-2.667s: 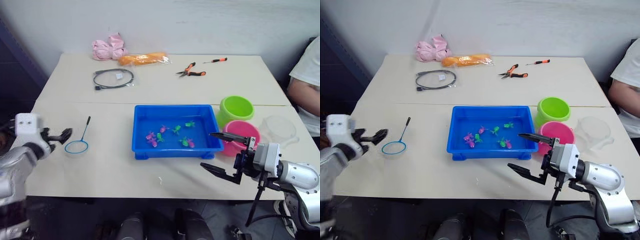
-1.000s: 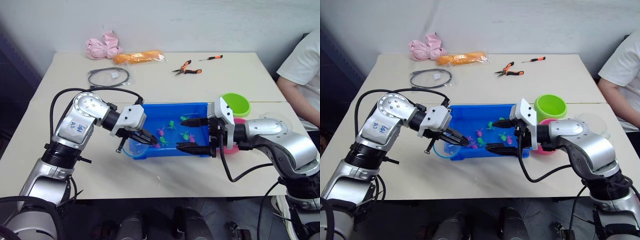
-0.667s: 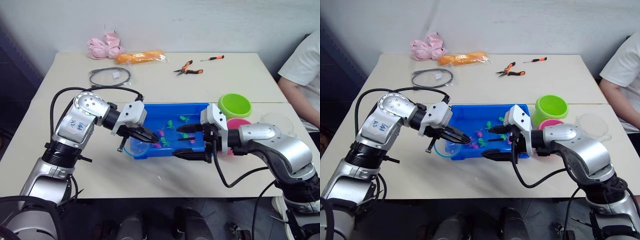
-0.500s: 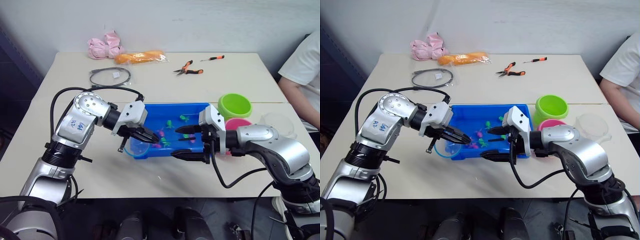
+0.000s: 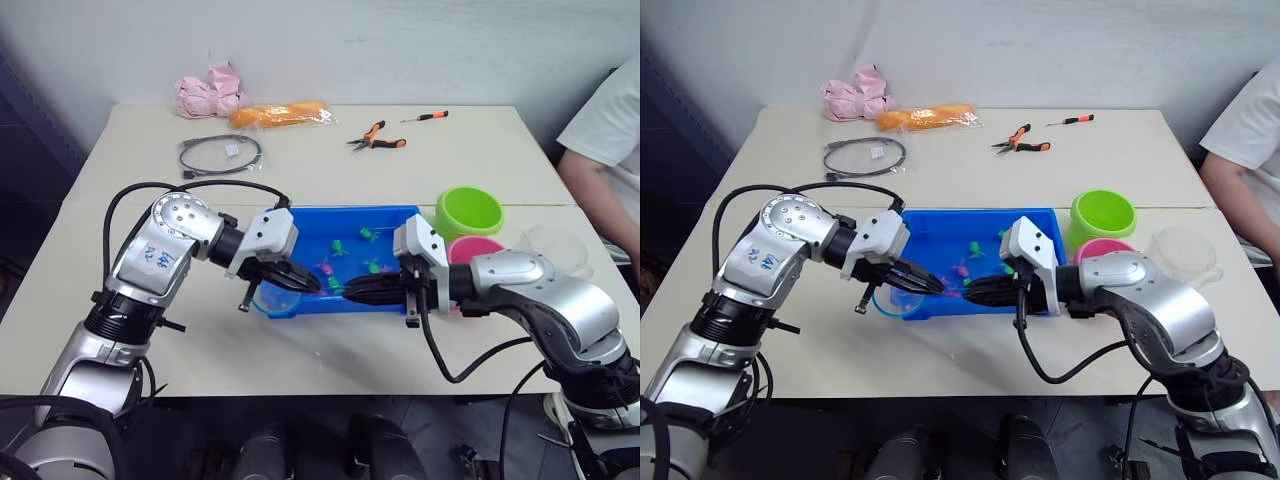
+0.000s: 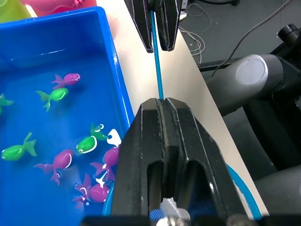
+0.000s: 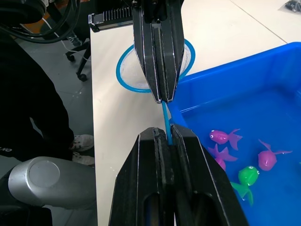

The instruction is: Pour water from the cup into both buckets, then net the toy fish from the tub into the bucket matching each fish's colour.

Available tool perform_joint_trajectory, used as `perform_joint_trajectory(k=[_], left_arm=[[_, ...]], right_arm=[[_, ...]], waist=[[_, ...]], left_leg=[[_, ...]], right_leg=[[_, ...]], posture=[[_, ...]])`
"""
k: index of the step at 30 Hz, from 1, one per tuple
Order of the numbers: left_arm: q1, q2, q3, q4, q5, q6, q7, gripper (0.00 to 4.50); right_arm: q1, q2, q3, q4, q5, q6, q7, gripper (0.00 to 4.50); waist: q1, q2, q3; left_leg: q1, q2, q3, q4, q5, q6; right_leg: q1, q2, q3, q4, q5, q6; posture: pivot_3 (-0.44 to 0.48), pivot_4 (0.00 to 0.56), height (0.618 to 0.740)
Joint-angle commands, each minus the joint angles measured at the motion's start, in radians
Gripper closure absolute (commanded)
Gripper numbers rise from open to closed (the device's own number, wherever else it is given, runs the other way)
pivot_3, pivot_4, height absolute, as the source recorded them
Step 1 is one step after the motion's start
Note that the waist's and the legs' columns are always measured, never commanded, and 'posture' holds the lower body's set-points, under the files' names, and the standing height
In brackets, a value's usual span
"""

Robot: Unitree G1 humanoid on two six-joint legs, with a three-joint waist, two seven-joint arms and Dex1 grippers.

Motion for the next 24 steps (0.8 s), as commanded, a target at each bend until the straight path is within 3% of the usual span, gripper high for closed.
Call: perform_joint_trajectory(k=[1, 3, 9, 10, 15, 19, 24], left_arm=[[0.010, 0.017, 0.027, -0.067, -0.068, 0.075, -0.025, 3.81], [0.011, -0.002, 0.063, -0.076, -0.104, 0.076, -0.008, 3.11], [-0.030, -0.100, 0.270, -0.053, -0.258, 0.106, 0.143, 0.32], [-0.042, -0.106, 0.312, -0.035, -0.275, 0.110, 0.180, 0.06], [-0.024, -0.049, 0.436, 0.022, -0.300, 0.129, 0.264, 0.06], [0.118, 0.024, 0.462, 0.033, -0.246, 0.034, 0.232, 0.06], [0.301, 0.031, 0.456, -0.019, -0.233, -0.026, 0.240, 0.06]], right_arm=[[-0.003, 0.002, -0.002, -0.039, 0.013, -0.002, 0.010, 4.50], [0.006, -0.001, -0.002, -0.048, 0.013, -0.006, 0.015, 4.50], [0.014, -0.024, -0.043, -0.083, 0.042, -0.001, 0.032, 4.50], [0.017, -0.034, -0.057, -0.086, 0.047, -0.002, 0.035, 4.50], [0.087, -0.126, -0.191, -0.094, 0.064, -0.004, 0.033, 4.50], [0.178, -0.228, -0.329, -0.064, 0.020, -0.034, 0.028, 4.50], [0.273, -0.349, -0.386, 0.005, -0.151, -0.184, 0.026, 4.50]], waist=[[-0.001, 0.000, 0.000], [0.000, 0.000, 0.000], [0.001, 0.000, 0.000], [0.001, 0.000, 0.000], [0.001, 0.000, 0.000], [0.001, 0.000, 0.000], [0.002, 0.000, 0.000]], left_leg=[[0.000, 0.000, 0.000, 0.000, 0.000, 0.000], [0.000, 0.000, 0.000, 0.000, 0.000, 0.000], [-0.002, 0.000, -0.003, 0.002, 0.000, 0.000], [-0.002, 0.000, -0.003, 0.002, 0.000, 0.000], [-0.004, 0.000, -0.005, 0.004, 0.000, 0.000], [-0.004, 0.000, -0.006, 0.004, 0.000, 0.000], [-0.005, 0.000, -0.005, 0.005, 0.000, 0.000]], right_leg=[[0.000, 0.000, 0.000, 0.000, 0.000, 0.000], [0.000, 0.000, 0.000, 0.000, 0.000, 0.000], [0.000, -0.002, 0.003, 0.000, 0.000, 0.000], [0.000, -0.002, 0.003, 0.000, 0.000, 0.000], [0.000, -0.002, 0.001, 0.000, 0.000, 0.000], [0.000, -0.002, 0.000, 0.000, 0.000, 0.000], [0.000, -0.002, 0.001, 0.000, 0.000, 0.000]], posture=[[0.000, 0.150, 0.740], [0.000, 0.150, 0.740], [0.000, 0.150, 0.740], [0.000, 0.150, 0.740], [0.000, 0.150, 0.740], [0.000, 0.150, 0.740], [0.000, 0.150, 0.740]])
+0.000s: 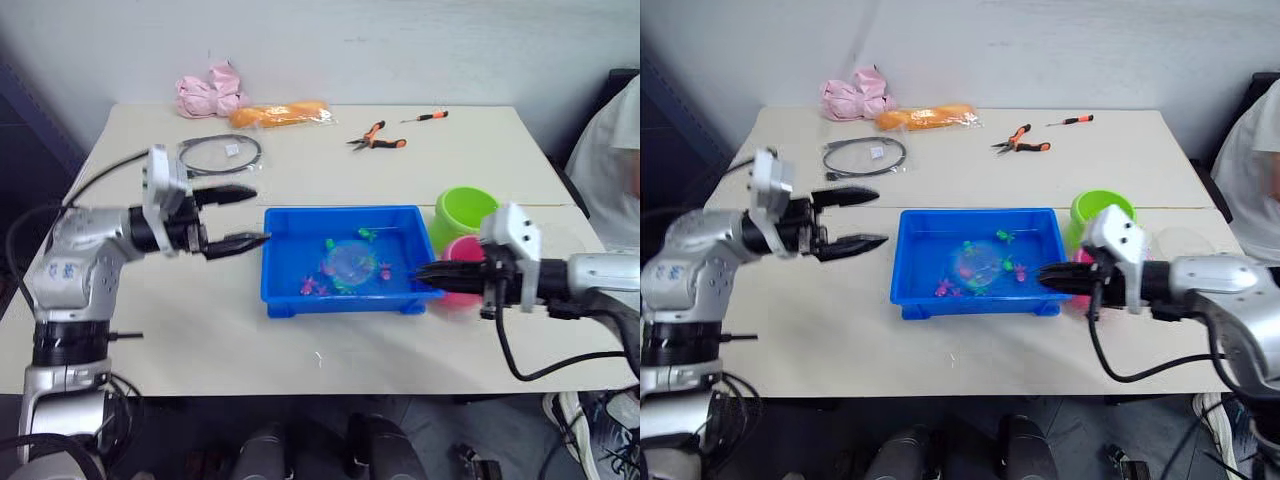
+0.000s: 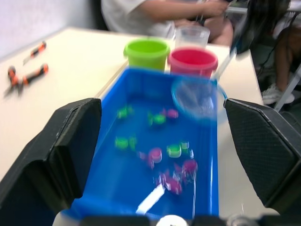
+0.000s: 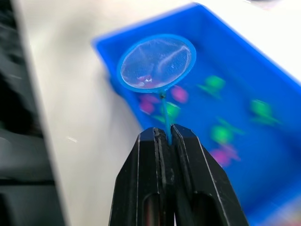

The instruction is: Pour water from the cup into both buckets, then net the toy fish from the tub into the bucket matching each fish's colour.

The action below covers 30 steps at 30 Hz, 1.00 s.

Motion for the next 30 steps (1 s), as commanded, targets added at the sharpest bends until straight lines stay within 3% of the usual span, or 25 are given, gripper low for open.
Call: perform_joint_trajectory(k=[1, 3, 6, 10, 21, 30], left_arm=[[0.064, 0.008, 0.004, -0.079, 0.004, -0.048, 0.002, 0.06], [0.102, -0.018, -0.006, -0.124, -0.007, -0.048, 0.031, 0.06], [0.130, -0.072, -0.029, -0.154, -0.013, -0.048, 0.077, 0.06], [0.130, -0.110, -0.061, -0.157, -0.010, -0.044, 0.096, 0.06], [0.184, -0.127, -0.097, -0.153, 0.015, -0.100, 0.111, 0.06], [0.182, -0.109, -0.106, -0.166, -0.002, -0.072, 0.092, 0.06]], right_arm=[[0.029, -0.063, -0.036, 0.036, -0.121, -0.127, 0.000, 4.50], [0.056, -0.085, -0.026, 0.042, -0.187, -0.177, -0.014, 4.50], [0.014, -0.101, 0.047, 0.019, -0.288, -0.093, -0.135, 4.50], [-0.037, -0.090, 0.150, -0.015, -0.341, -0.068, -0.149, 4.50], [-0.126, -0.122, 0.339, -0.102, -0.557, 0.017, -0.231, 4.50], [-0.241, -0.083, 0.514, -0.049, -0.726, 0.017, -0.200, 4.50]], waist=[[0.002, 0.000, 0.000], [0.005, 0.000, 0.000], [0.004, 0.000, 0.000], [0.000, 0.000, 0.000], [-0.003, 0.000, 0.000], [-0.004, 0.000, 0.000]], left_leg=[[0.000, 0.000, 0.000, 0.000, 0.000, 0.000], [0.000, 0.000, 0.000, 0.001, 0.000, 0.000], [-0.001, 0.000, -0.001, 0.001, 0.000, 0.000], [-0.001, 0.001, -0.001, 0.002, 0.000, -0.001], [-0.001, 0.001, -0.001, 0.002, 0.001, -0.002], [-0.003, 0.001, -0.001, 0.003, 0.001, -0.002]], right_leg=[[0.000, 0.000, 0.000, 0.000, 0.000, 0.000], [0.000, -0.001, 0.000, 0.000, 0.000, 0.000], [0.000, -0.002, 0.000, 0.000, 0.000, 0.001], [0.000, -0.001, 0.000, 0.000, 0.000, 0.001], [-0.001, -0.001, 0.000, 0.000, 0.000, 0.000], [-0.003, -0.001, 0.000, 0.000, 0.000, 0.000]], posture=[[0.000, 0.150, 0.740], [0.000, 0.150, 0.740], [0.000, 0.150, 0.740], [0.000, 0.150, 0.740], [0.000, 0.150, 0.740], [0.000, 0.150, 0.740]])
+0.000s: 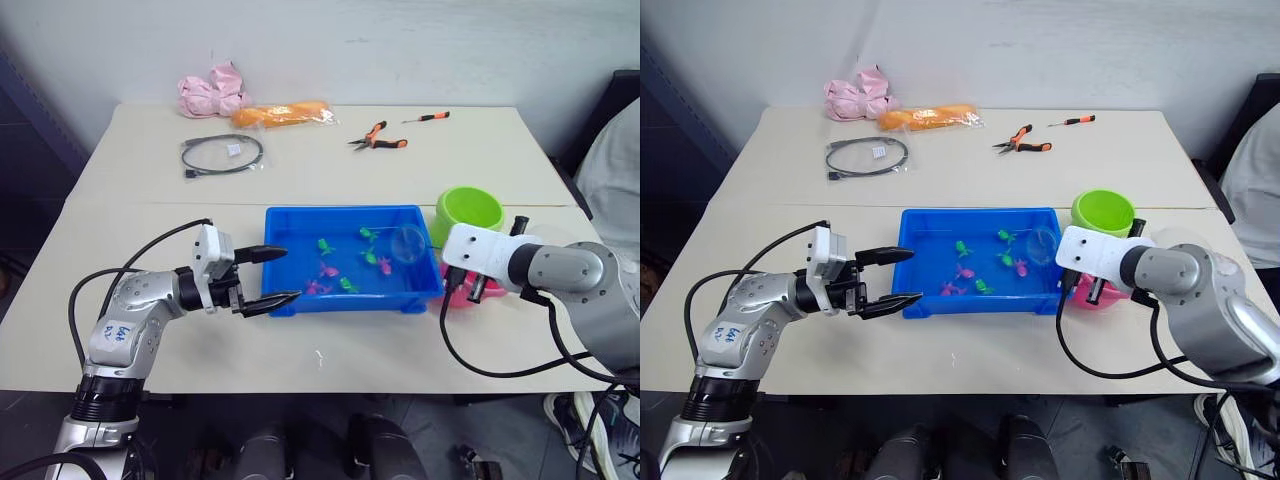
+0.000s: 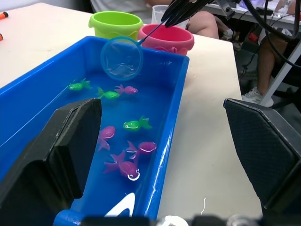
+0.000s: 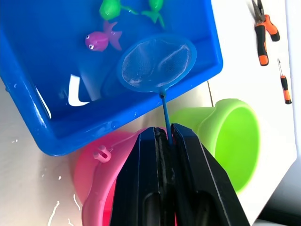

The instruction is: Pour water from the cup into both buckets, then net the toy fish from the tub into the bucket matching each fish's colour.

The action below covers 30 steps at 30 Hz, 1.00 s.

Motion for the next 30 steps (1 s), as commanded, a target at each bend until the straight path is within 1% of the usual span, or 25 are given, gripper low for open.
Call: perform_joint_trajectory(k=[1, 5, 7, 12, 17, 23, 26, 28, 30], left_arm=[[-0.007, 0.023, 0.008, -0.031, -0.020, 0.008, -0.014, 0.06], [-0.012, 0.044, 0.018, -0.039, -0.023, 0.014, -0.023, 0.06], [-0.012, 0.053, 0.025, -0.045, -0.029, 0.016, -0.025, 0.06], [0.009, 0.064, 0.034, -0.064, -0.029, 0.016, -0.008, 0.06], [0.026, 0.066, 0.035, -0.070, -0.029, 0.011, -0.004, 0.06], [0.030, 0.075, 0.042, -0.073, -0.030, 0.013, 0.000, 0.06], [0.031, 0.066, 0.058, -0.098, -0.068, 0.062, 0.033, 0.06], [0.019, 0.065, 0.059, -0.121, -0.091, 0.087, 0.041, 0.06], [0.004, 0.068, 0.059, -0.130, -0.110, 0.101, 0.035, 0.06]], right_arm=[[-0.046, 0.024, 0.040, 0.012, -0.064, -0.001, 0.016, 4.50], [-0.073, 0.053, 0.076, 0.017, -0.069, 0.026, 0.072, 4.50], [-0.081, 0.079, 0.074, 0.010, -0.045, 0.058, 0.095, 4.50], [-0.093, 0.113, 0.026, 0.000, 0.016, 0.154, 0.146, 4.50], [-0.092, 0.137, -0.036, -0.014, 0.088, 0.252, 0.157, 4.50], [-0.042, 0.225, -0.180, -0.030, 0.231, 0.397, 0.142, 4.50], [-0.008, 0.305, -0.367, -0.076, 0.334, 0.542, 0.143, 4.50], [0.045, 0.314, -0.481, -0.133, 0.392, 0.579, 0.159, 4.50], [0.082, 0.323, -0.554, -0.176, 0.438, 0.602, 0.158, 4.50]], waist=[[-0.001, 0.000, 0.000], [-0.001, 0.000, 0.000], [-0.001, 0.000, 0.000], [-0.001, 0.000, 0.000], [0.000, 0.000, 0.000], [0.000, 0.000, 0.000], [0.001, 0.000, 0.000], [0.005, 0.000, 0.000], [0.007, 0.000, 0.000]], left_leg=[[0.000, 0.000, 0.000, 0.000, 0.000, 0.000], [-0.001, 0.000, 0.001, 0.000, 0.000, 0.000], [-0.001, 0.000, 0.001, 0.000, 0.000, 0.000], [-0.002, 0.000, 0.001, 0.000, 0.000, 0.000], [-0.002, 0.000, 0.001, 0.000, 0.000, 0.000], [-0.003, 0.000, 0.001, 0.000, 0.000, 0.000], [-0.003, 0.000, 0.001, 0.000, 0.000, 0.000], [-0.003, 0.000, 0.000, 0.000, 0.000, 0.000], [-0.004, 0.000, -0.001, 0.000, 0.000, 0.000]], right_leg=[[0.000, 0.000, 0.000, 0.000, 0.000, 0.000], [-0.002, 0.000, 0.000, 0.000, 0.000, 0.000], [-0.003, 0.000, 0.000, 0.001, 0.000, 0.000], [-0.003, 0.000, 0.001, 0.002, 0.000, 0.000], [-0.003, 0.000, 0.001, 0.002, 0.000, 0.000], [-0.004, 0.000, 0.001, 0.004, 0.000, 0.000], [-0.004, 0.000, 0.001, 0.004, 0.000, 0.000], [-0.004, 0.000, 0.001, 0.005, 0.000, 0.000], [-0.004, 0.000, 0.000, 0.005, 0.000, 0.000]], posture=[[0.000, 0.150, 0.740], [0.000, 0.150, 0.740], [0.000, 0.150, 0.740], [0.000, 0.150, 0.740], [0.000, 0.150, 0.740], [0.000, 0.150, 0.740], [0.000, 0.150, 0.740], [0.000, 0.150, 0.740], [0.000, 0.150, 0.740]])
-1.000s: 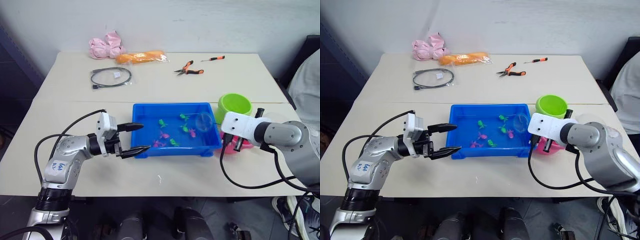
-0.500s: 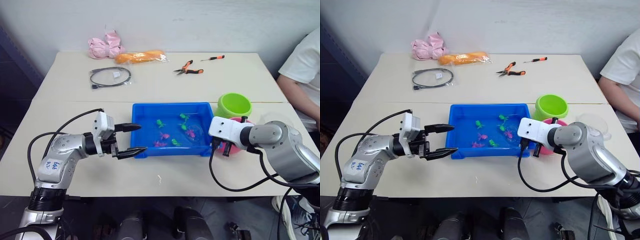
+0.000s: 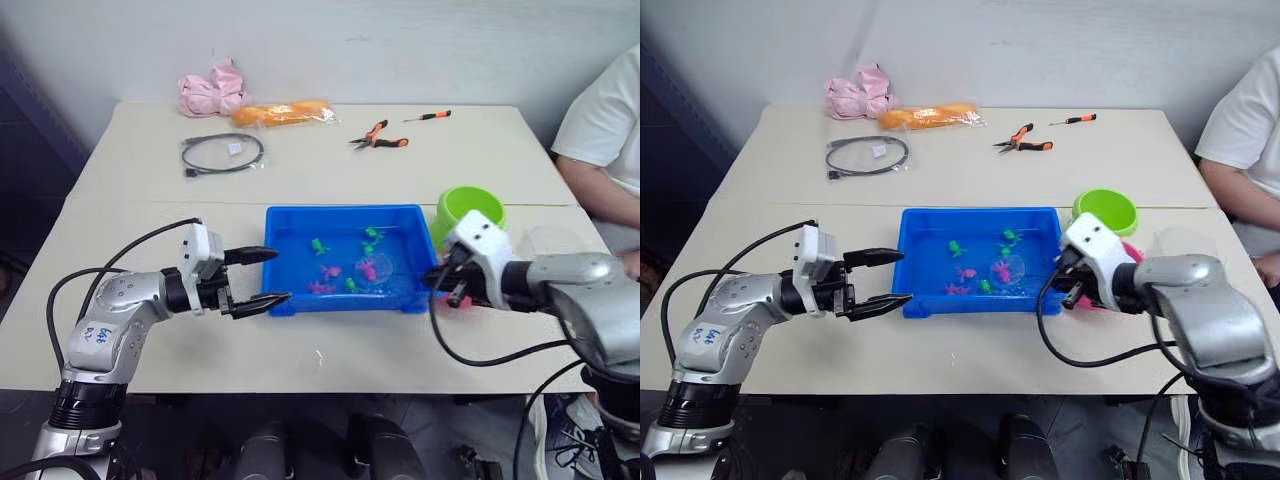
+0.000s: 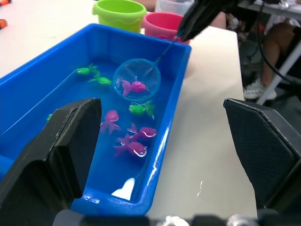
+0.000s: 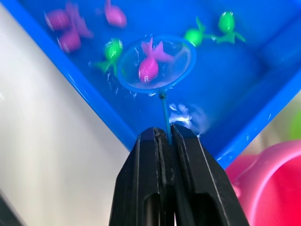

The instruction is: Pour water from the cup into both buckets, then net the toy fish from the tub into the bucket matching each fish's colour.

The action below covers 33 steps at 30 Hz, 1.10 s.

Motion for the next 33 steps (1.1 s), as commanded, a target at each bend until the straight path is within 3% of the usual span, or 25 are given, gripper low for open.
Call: perform_joint_trajectory(k=[1, 6, 10, 17, 23, 26, 29, 33], left_arm=[[-0.042, -0.004, 0.026, -0.050, -0.057, 0.021, 0.002, 0.06], [-0.159, -0.057, 0.013, 0.008, -0.100, 0.050, 0.004, 0.06], [-0.189, -0.074, 0.010, 0.003, -0.196, 0.153, -0.025, 0.06], [-0.213, -0.081, -0.046, 0.050, -0.114, 0.084, -0.064, 0.06], [-0.227, -0.105, -0.069, 0.087, -0.100, 0.053, -0.088, 0.06], [-0.233, -0.134, -0.085, 0.090, -0.104, 0.049, -0.083, 0.06], [-0.241, -0.166, -0.101, 0.105, -0.076, 0.007, -0.079, 0.06], [-0.265, -0.207, -0.125, 0.134, -0.055, -0.019, -0.083, 0.06]], right_arm=[[0.038, 0.023, -0.165, -0.099, 0.090, 0.042, -0.007, 4.50], [0.122, 0.078, -0.327, -0.152, 0.168, 0.012, -0.036, 4.50], [0.354, 0.103, -0.387, -0.203, 0.174, -0.154, -0.019, 4.50], [0.513, 0.286, -0.440, -0.166, 0.188, -0.476, -0.117, 4.50], [0.694, 0.315, -0.719, -0.256, 0.426, -0.551, -0.092, 4.50], [0.778, 0.306, -0.823, -0.249, 0.459, -0.596, -0.120, 4.50], [0.824, 0.305, -0.857, -0.201, 0.372, -0.716, -0.148, 4.50], [0.851, 0.326, -0.784, -0.091, 0.171, -0.947, -0.188, 4.50]], waist=[[-0.001, 0.000, 0.000], [0.001, 0.000, 0.000], [0.006, 0.000, 0.000], [-0.001, 0.000, 0.000], [0.009, 0.000, 0.000], [0.015, 0.000, 0.000], [0.017, 0.000, 0.000], [0.016, 0.000, 0.000]], left_leg=[[0.000, 0.000, 0.000, 0.000, 0.000, 0.000], [0.001, -0.001, 0.001, 0.000, 0.000, 0.000], [0.001, -0.001, 0.001, 0.000, 0.000, 0.001], [0.005, -0.002, 0.007, 0.000, 0.001, 0.001], [0.004, -0.002, 0.004, -0.001, 0.002, 0.001], [0.005, -0.002, 0.004, 0.000, 0.002, 0.001], [0.005, -0.003, 0.004, 0.000, 0.002, 0.002], [0.005, -0.004, 0.004, 0.000, 0.002, 0.003]], right_leg=[[0.000, 0.000, 0.000, 0.000, 0.000, 0.000], [0.000, 0.000, 0.001, 0.001, 0.000, 0.000], [0.000, 0.003, 0.001, 0.001, 0.000, 0.000], [0.000, 0.008, 0.001, 0.001, 0.001, 0.002], [0.001, 0.007, 0.006, 0.001, 0.001, 0.002], [0.002, 0.007, 0.006, 0.001, 0.001, 0.002], [0.002, 0.005, 0.006, -0.001, 0.001, 0.002], [0.002, 0.005, 0.006, -0.001, 0.001, 0.002]], posture=[[0.000, 0.150, 0.740], [0.000, 0.150, 0.740], [0.000, 0.150, 0.740], [0.000, 0.150, 0.740], [0.000, 0.150, 0.740], [0.000, 0.150, 0.740], [0.000, 0.150, 0.740], [0.000, 0.150, 0.740]])
